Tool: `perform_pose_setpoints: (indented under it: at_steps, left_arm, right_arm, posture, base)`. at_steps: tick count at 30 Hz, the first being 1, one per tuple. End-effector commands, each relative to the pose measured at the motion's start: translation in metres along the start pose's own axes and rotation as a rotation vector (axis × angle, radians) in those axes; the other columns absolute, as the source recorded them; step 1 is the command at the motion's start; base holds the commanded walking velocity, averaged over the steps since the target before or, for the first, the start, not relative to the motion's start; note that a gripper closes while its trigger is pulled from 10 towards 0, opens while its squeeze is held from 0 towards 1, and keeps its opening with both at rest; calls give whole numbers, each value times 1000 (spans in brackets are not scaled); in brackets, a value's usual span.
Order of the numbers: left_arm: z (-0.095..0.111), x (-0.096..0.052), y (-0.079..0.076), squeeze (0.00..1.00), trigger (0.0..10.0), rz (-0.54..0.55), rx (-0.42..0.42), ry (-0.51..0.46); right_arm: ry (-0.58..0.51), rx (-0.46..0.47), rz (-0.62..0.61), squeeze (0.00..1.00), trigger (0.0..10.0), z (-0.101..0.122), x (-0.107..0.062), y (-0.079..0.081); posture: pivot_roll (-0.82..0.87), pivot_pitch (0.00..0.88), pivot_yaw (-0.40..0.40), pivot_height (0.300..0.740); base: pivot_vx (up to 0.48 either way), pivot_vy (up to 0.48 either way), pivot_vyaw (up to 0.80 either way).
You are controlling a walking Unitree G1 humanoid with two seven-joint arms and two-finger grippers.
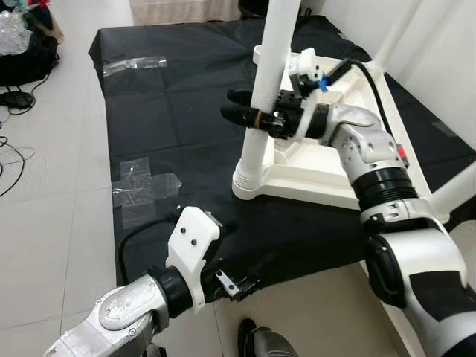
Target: Building children table
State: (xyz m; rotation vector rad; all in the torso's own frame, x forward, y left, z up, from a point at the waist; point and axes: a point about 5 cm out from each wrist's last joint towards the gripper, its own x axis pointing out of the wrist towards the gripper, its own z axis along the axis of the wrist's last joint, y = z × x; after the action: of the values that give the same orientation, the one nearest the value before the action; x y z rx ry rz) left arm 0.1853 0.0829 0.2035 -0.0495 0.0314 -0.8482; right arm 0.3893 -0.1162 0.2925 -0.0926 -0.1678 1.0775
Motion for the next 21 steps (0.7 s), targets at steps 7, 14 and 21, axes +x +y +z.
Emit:
perform_pose_setpoints:
  at_steps: [7,14,21]
  left_arm:
    - [-3,-1,3,0,10000,14,-2,12]
    - [-2,-1,8,0,10000,17,9,15]
    - [-2,-2,9,0,10000,19,13,16]
  right_arm:
    - [93,62,-210,0,10000,-29,-17,-10]
    - [73,57,-247,0,10000,-35,-25,-4]
    - [61,68,-337,0,10000,-37,-27,-5]
  posture:
    - [24,244,-105,740]
    - [22,244,-98,740]
    - [25,249,-91,740]
  base:
    - [0,0,0]
    - [0,0,0]
    - [0,0,0]
